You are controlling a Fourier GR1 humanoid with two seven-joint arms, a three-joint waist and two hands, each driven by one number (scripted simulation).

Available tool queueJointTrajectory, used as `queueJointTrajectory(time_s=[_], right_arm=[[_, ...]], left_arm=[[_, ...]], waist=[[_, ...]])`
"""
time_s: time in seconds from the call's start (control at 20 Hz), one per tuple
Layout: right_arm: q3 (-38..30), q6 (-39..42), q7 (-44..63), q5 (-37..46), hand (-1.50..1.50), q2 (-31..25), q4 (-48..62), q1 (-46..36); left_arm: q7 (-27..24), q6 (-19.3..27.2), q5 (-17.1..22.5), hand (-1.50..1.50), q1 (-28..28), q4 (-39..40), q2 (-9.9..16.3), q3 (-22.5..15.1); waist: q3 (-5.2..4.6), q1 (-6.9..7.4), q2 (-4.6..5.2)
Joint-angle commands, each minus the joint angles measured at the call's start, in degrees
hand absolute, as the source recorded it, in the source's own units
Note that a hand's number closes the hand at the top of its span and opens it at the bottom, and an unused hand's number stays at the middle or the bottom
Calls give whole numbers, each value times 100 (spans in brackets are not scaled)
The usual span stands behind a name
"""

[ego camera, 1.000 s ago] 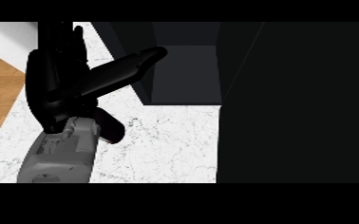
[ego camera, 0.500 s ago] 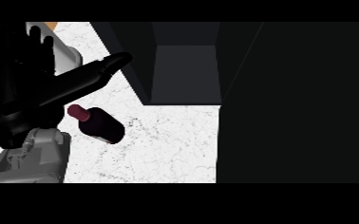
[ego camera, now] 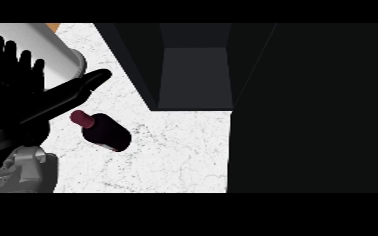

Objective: Pick up the wine, place it into the cabinet and close the cabinet

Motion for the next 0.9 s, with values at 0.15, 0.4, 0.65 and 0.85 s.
queueJointTrajectory(time_s=[0.15,0.4,0.65,0.85], right_arm=[[117,-312,676,-163,-150,74,-987,-53],[-134,8,458,-472,-150,-13,-748,116],[-273,-161,863,-637,-150,-75,-1002,-135],[-175,-139,829,-540,-150,-49,-910,-252]], left_arm=[[-759,-202,816,-150,880,71,-219,53],[-995,-648,1549,-150,1099,74,65,621],[-2276,-357,1580,-150,1510,836,-504,168],[-3044,-688,1892,-150,1816,1148,-492,585]], waist=[[-5,8,-4],[1,17,0],[-3,-13,1],[-6,0,3]])
